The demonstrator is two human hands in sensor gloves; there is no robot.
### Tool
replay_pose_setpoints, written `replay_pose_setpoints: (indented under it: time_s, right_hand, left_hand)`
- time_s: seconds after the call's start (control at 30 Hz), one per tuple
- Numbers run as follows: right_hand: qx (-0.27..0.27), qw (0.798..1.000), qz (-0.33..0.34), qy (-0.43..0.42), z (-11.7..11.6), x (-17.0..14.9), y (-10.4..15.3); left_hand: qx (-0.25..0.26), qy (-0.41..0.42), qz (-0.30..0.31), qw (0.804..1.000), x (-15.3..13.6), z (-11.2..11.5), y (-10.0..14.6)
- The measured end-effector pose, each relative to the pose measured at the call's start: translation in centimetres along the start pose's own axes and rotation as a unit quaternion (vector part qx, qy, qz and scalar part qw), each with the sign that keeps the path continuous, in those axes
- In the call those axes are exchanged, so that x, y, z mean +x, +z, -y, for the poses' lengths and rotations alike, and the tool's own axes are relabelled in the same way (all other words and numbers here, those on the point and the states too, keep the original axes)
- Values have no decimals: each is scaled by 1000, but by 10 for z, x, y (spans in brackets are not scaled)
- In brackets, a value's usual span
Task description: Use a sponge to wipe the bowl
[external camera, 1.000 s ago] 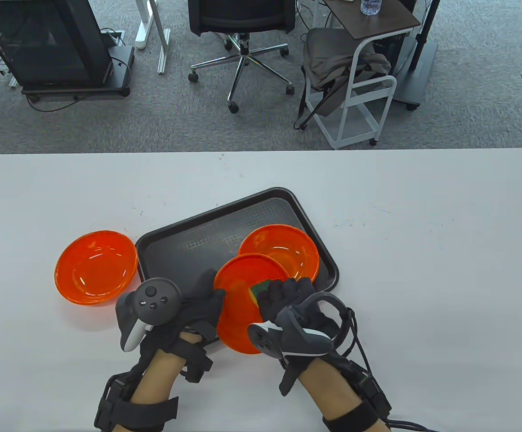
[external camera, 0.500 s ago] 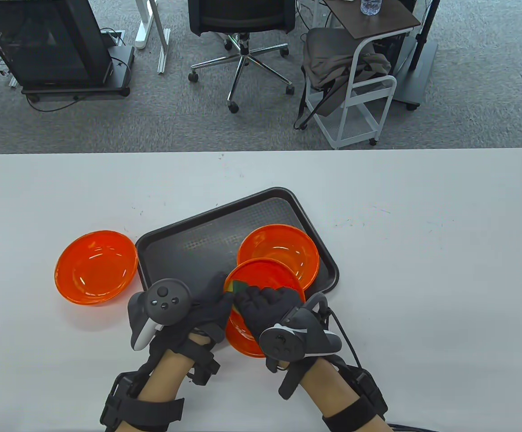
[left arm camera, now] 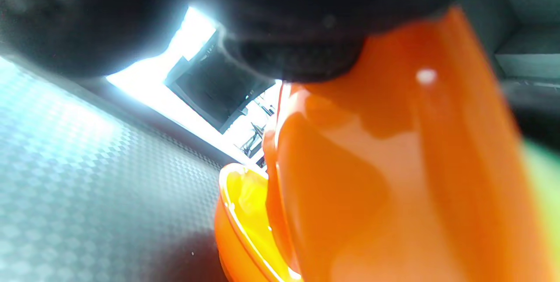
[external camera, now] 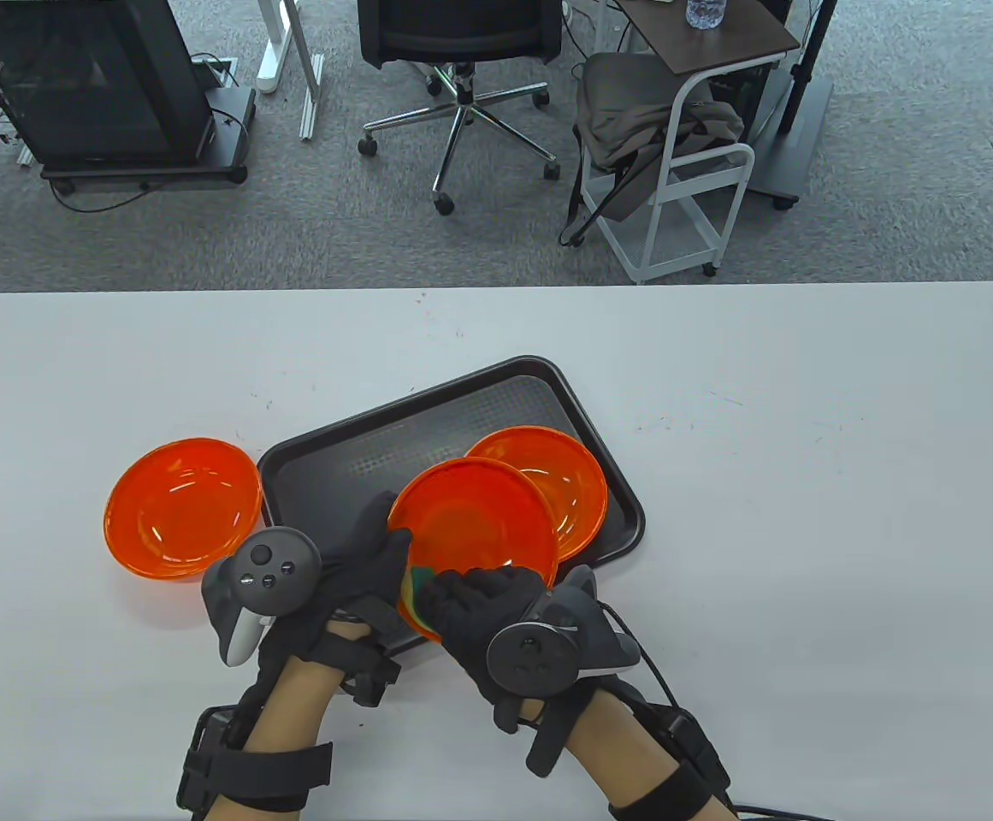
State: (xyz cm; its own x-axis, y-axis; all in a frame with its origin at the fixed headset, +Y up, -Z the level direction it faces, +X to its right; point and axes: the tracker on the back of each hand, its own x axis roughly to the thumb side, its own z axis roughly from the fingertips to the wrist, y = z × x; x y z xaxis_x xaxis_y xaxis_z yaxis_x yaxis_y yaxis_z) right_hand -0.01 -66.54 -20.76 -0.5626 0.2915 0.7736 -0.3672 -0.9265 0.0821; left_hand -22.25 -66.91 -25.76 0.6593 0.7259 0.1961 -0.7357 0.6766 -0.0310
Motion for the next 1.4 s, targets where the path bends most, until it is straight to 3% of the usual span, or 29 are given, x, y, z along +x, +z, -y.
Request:
replay_pose_setpoints:
  time_s: [0.2, 0.4, 0.73, 1.03, 1.1, 1.23, 1.33, 1.4]
  right_hand:
    - [39, 997, -19, 60, 6, 1, 1]
    - [28, 991, -42, 124, 16, -8, 6]
    - [-74, 984, -52, 155, 33, -23, 19]
    - [-161, 970, -88, 159, 49, -44, 36]
    - [-181, 968, -108, 134, 53, -51, 41]
    - [-246, 953, -166, -69, 48, -75, 52]
    - [-251, 938, -116, -207, 39, -81, 48]
    - [-250, 937, -99, -223, 37, -77, 45]
  left_hand:
    - [28, 18, -17, 999, -12, -12, 1]
    - [53, 39, -32, 997, -23, -22, 0]
    - [64, 125, -52, 989, -39, -25, -1]
    - [65, 153, -52, 985, -40, -26, -1]
    - [57, 162, -50, 984, -42, -26, -2]
    - [42, 229, -46, 972, -48, -23, -3]
    - [-1, 278, -36, 960, -48, -18, -6]
    - [3, 265, -46, 963, -46, -17, -5]
